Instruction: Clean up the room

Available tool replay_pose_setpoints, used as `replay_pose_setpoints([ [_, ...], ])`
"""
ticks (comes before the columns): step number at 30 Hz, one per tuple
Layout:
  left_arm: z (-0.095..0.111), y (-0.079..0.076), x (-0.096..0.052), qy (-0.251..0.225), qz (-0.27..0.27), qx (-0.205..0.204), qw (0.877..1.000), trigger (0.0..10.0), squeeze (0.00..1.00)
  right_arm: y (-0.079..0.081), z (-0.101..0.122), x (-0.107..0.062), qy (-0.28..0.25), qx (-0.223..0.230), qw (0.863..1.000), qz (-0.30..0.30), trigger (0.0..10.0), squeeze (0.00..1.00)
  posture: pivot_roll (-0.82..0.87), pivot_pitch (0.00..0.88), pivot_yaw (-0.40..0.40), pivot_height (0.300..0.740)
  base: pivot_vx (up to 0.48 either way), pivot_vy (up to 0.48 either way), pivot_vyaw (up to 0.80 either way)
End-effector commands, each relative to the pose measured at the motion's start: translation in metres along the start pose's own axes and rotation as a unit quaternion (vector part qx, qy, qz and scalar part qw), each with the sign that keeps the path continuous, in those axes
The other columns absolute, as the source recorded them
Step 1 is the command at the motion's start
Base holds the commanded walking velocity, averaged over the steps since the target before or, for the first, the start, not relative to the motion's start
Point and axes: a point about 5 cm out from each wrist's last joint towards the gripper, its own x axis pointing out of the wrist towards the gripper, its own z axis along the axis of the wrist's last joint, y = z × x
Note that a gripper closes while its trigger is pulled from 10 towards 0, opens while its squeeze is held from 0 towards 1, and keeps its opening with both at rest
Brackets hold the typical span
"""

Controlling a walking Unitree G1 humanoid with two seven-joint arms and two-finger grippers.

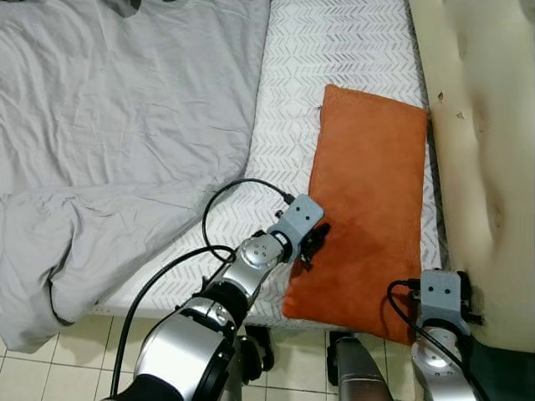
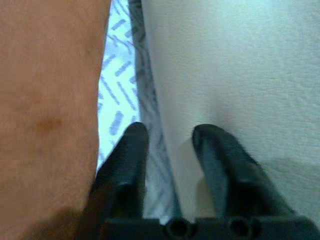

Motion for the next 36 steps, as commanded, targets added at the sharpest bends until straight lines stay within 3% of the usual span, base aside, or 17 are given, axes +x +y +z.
replay_pose_setpoints([
  [1,0.002,-0.016,0.005,-0.005,-0.017,-0.02,1.0,10.0,1.0,-0.015,-0.028,-0.006,0.063,-0.01,0.997,-0.031,10.0,1.0,-0.32,0.494,0.121,0.74,0.0,0.0,0.0],
  [5,-0.006,-0.01,0.001,0.002,-0.005,-0.049,0.999,10.0,1.0,-0.016,-0.013,0.001,0.032,-0.016,0.999,-0.03,10.0,1.0,-0.31,0.49,0.114,0.74,0.0,0.0,0.0],
  [6,-0.009,-0.009,0.0,0.003,0.0,-0.069,0.998,10.0,1.0,-0.017,-0.006,0.004,0.017,-0.013,0.999,-0.028,10.0,0.88,-0.31,0.49,0.108,0.74,0.0,0.0,0.0],
  [7,-0.011,-0.009,-0.001,0.004,0.004,-0.085,0.996,10.0,1.0,-0.018,-0.001,0.006,0.006,-0.008,1.0,-0.024,10.0,0.62,-0.3,0.486,0.103,0.74,0.0,0.0,0.0],
  [8,-0.012,-0.009,-0.001,0.004,0.009,-0.104,0.994,10.0,1.0,-0.019,0.006,0.007,-0.007,0.002,1.0,-0.02,10.0,0.0,-0.3,0.484,0.104,0.74,0.0,0.0,0.0],
  [10,-0.014,-0.008,-0.002,0.001,0.014,-0.124,0.992,10.0,1.0,-0.018,0.011,0.007,-0.013,0.017,1.0,-0.014,10.0,0.0,-0.3,0.482,0.102,0.74,0.0,0.0,0.0],
  [14,-0.012,0.001,-0.006,-0.034,0.033,-0.154,0.987,10.0,1.0,-0.021,0.025,0.009,-0.014,0.096,0.995,-0.016,10.0,0.0,-0.28,0.47,0.099,0.74,0.0,0.0,0.0],
  [16,-0.005,0.02,-0.015,-0.09,0.05,-0.154,0.983,10.0,1.0,-0.037,0.051,0.017,-0.045,0.167,0.984,-0.028,10.0,0.0,-0.26,0.454,0.101,0.74,0.0,0.0,0.0],
  [19,-0.005,0.029,-0.021,-0.109,0.053,-0.147,0.982,10.0,1.0,-0.046,0.059,0.022,-0.05,0.198,0.978,-0.031,10.0,0.0,-0.25,0.446,0.101,0.74,0.0,0.0,0.0],
  [21,-0.019,0.035,-0.034,-0.108,0.047,-0.139,0.983,10.0,1.0,-0.049,0.06,0.029,-0.028,0.258,0.966,0.004,10.0,0.0,-0.23,0.434,0.103,0.74,0.0,0.0,0.0],
  [22,-0.037,0.035,-0.047,-0.091,0.032,-0.14,0.986,10.0,1.0,-0.045,0.058,0.033,0.0,0.309,0.949,0.059,10.0,0.0,-0.22,0.426,0.105,0.74,0.0,0.0,0.0],
  [24,-0.046,0.033,-0.052,-0.081,0.022,-0.142,0.986,10.0,1.0,-0.042,0.055,0.034,0.014,0.326,0.942,0.082,10.0,0.0,-0.22,0.426,0.105,0.74,0.0,0.0,0.0],
  [26,-0.069,0.027,-0.068,-0.052,-0.003,-0.152,0.987,10.0,1.0,-0.026,0.046,0.034,0.064,0.377,0.909,0.167,10.0,0.0,-0.21,0.415,0.103,0.74,0.0,0.0,0.0],
  [31,-0.108,0.011,-0.098,-0.001,-0.035,-0.169,0.985,10.0,1.0,-0.002,0.018,0.027,0.144,0.387,0.879,0.239,10.0,0.0,-0.18,0.407,0.098,0.74,0.0,0.0,0.0],
  [34,-0.115,0.005,-0.105,0.013,-0.043,-0.178,0.983,10.0,1.0,0.004,0.01,0.026,0.16,0.367,0.882,0.25,10.0,0.0,-0.17,0.41,0.095,0.74,0.0,0.0,0.0],
  [35,-0.116,0.004,-0.107,0.016,-0.039,-0.183,0.982,10.0,0.36,0.008,0.008,0.026,0.165,0.366,0.879,0.258,10.0,0.0,-0.16,0.411,0.092,0.74,0.0,0.0,0.0],
  [36,-0.115,0.004,-0.108,0.015,-0.036,-0.186,0.982,10.0,0.0,0.011,0.004,0.026,0.172,0.364,0.877,0.262,10.0,0.0,-0.16,0.412,0.091,0.74,0.0,0.0,0.0],
])
